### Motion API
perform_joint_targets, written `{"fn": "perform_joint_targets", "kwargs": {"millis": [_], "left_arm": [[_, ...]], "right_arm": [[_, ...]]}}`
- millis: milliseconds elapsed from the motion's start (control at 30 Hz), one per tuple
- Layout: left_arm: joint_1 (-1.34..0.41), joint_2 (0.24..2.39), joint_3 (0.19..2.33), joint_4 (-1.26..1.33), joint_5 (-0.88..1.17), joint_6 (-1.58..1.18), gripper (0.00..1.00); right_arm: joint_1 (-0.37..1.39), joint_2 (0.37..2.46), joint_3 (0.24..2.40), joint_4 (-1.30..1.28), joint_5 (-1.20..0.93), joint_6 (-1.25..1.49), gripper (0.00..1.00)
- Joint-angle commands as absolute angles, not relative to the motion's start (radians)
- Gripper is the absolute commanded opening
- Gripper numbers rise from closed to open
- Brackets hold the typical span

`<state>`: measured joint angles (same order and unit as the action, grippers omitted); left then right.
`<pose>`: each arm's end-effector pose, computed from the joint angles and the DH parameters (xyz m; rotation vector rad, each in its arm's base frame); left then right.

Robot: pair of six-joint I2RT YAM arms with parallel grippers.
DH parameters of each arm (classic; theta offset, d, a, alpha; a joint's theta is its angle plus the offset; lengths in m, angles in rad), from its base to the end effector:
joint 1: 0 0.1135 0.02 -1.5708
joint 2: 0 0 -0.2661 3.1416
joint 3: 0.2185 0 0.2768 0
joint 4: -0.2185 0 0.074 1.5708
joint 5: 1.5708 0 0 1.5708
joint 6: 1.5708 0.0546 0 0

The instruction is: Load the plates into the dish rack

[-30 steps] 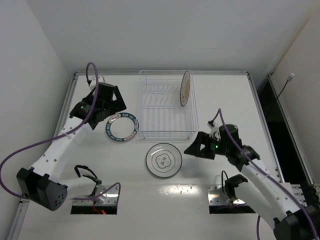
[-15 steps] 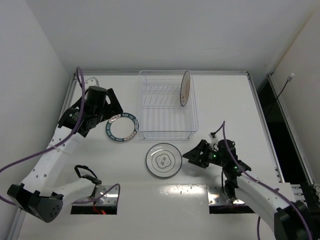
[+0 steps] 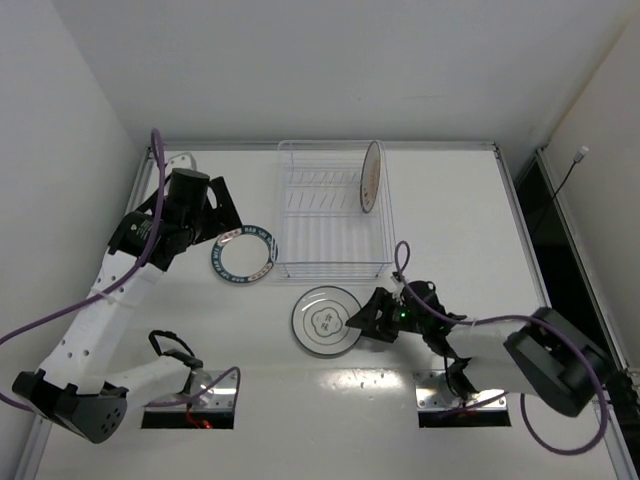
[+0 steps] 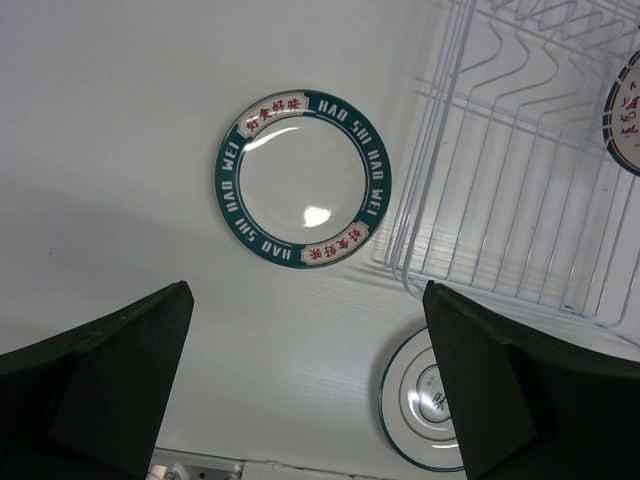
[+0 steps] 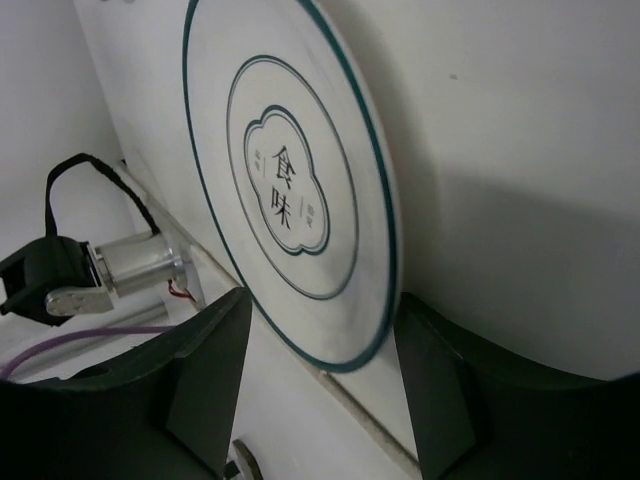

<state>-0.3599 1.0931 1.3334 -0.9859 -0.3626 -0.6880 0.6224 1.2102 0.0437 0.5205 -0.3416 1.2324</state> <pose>0.2293 -0.0656 0.3876 -0.5466 2.1944 -0.1359 0.1419 0.1243 0.0621 0.5556 2.4934 1.2783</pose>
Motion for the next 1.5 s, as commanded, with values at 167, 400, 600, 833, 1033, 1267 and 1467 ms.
{"fn": "perform_joint_targets", "kwargs": {"millis": [167,400,600,833,1033,1267,1467], "left_arm": [[-0.351,1.003,1.33,-1.011,-0.345,-0.638,1.0],[-0.351,0.939,1.307,-1.031,-0.364,-0.629,1.0],[-0.351,0.939,1.307,-1.061,-0.373,-0.67,1.0],[-0.379,0.919,1.318,-1.114,-0.468,-0.831,1.0],[-0.417,0.9,1.328,-1.101,-0.457,-0.835,1.0],[-0.463,0.9,1.338,-1.092,-0.393,-0.853,1.0],[-0.5,0.91,1.365,-1.127,-0.449,-0.83,1.0]], "right_arm": [[0.767,1.571,-0.153,0.906,-0.152,1.376,0.36],[0.821,1.478,-0.126,0.715,-0.14,1.362,0.0],[0.885,0.864,0.121,-0.223,-0.037,1.237,0.0],[0.929,0.649,0.549,-0.909,0.113,1.2,0.0],[0.982,0.924,1.159,-1.161,0.386,1.126,0.0],[0.936,1.466,1.947,-1.404,0.751,1.056,0.0],[0.844,1.854,2.29,-1.404,0.909,0.962,0.0]]}}
